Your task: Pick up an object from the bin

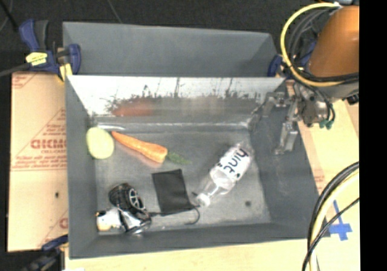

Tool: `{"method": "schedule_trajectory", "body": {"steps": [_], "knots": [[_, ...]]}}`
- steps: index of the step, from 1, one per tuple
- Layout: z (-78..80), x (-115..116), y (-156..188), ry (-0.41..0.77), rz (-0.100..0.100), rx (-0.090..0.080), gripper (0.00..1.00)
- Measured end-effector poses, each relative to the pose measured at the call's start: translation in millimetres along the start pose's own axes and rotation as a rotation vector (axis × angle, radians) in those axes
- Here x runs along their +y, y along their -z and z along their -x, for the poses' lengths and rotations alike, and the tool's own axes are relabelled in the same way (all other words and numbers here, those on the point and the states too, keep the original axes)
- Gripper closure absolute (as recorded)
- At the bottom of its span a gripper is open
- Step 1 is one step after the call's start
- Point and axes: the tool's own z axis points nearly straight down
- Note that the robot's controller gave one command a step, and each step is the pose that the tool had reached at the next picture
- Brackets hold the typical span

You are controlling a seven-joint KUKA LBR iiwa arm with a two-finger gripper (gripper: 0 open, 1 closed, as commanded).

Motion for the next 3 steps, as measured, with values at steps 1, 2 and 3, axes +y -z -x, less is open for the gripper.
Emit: {"method": "schedule_trajectory", "body": {"steps": [1,2,3], "knots": [[1.3,1,5,0.003,-0.002,-0.008,0.0],[-3.2,4,-28,0.058,-0.004,-0.014,0.0],[-22.5,28,-96,0.132,-0.004,-0.013,0.0]]}}
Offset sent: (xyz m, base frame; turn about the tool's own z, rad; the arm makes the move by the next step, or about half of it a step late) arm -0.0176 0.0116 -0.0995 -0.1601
